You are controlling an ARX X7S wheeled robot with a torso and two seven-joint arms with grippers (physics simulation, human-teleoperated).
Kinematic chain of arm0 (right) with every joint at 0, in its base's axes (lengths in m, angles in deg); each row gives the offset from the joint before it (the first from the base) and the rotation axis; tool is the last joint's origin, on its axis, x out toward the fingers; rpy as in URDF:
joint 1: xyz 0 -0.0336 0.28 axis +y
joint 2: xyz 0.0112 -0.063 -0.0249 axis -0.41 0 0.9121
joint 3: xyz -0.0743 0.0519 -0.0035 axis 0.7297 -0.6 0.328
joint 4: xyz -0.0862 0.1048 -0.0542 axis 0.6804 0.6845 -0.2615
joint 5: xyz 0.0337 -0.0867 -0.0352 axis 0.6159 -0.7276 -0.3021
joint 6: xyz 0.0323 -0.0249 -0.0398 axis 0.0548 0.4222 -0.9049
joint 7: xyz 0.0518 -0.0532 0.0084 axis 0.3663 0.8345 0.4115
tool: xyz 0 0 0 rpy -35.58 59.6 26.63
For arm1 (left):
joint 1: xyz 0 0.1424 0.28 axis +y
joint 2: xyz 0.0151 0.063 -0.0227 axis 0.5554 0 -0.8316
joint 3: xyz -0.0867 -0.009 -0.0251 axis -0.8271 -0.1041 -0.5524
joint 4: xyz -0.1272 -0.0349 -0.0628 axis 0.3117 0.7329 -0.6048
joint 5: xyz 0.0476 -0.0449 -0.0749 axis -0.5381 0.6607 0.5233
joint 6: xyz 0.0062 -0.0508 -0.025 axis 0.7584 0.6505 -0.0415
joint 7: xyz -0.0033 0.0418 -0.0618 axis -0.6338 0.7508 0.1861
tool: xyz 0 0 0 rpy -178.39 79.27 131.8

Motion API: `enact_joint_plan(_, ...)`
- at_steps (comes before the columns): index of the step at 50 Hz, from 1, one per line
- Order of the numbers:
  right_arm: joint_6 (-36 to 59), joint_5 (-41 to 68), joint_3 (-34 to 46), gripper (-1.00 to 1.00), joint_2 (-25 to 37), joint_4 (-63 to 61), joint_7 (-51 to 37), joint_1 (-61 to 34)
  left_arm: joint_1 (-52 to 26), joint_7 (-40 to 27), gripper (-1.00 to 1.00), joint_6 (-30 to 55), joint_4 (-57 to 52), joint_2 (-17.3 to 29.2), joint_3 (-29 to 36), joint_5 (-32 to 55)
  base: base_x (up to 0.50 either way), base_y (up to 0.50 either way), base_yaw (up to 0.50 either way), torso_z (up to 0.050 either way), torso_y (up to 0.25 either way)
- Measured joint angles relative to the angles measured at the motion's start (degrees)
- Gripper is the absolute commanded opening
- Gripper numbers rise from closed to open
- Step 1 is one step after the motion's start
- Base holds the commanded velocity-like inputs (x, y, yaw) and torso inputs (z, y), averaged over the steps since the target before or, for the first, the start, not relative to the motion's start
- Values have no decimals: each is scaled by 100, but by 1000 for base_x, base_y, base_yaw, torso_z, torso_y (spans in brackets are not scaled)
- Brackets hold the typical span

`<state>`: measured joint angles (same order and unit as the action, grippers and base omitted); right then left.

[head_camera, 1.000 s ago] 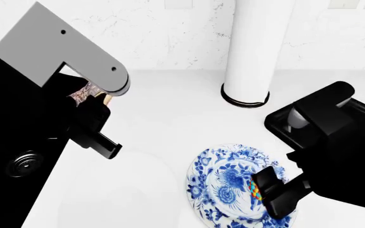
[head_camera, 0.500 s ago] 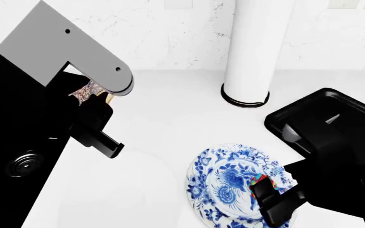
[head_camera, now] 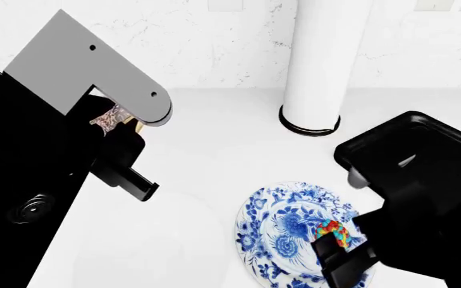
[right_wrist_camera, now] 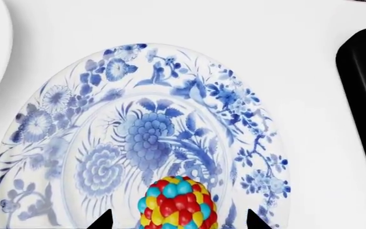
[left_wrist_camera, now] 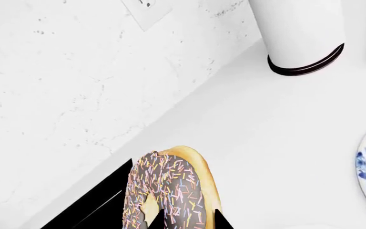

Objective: Move the dessert items from the plate to the tray.

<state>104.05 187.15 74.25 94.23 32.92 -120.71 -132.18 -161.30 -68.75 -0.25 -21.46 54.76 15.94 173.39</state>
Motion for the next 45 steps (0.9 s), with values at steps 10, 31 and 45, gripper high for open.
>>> enact_joint_plan(10,-50,-159,-12,100,2,-53,105,180,35,8,-100,-73,-33,0,0,-41,0,0,0,0,0)
enact_joint_plan(31,-97,-342,-26,-100,38,-131,263,357,-36,30,-100,-134,-12,-120,45,-44,0,0,0,0,0)
enact_joint_plan(45,-114,9,-30,-100,138,-97,4,-223,-76,50,-100,-146,9,-164,81,-60,0,0,0,0,0)
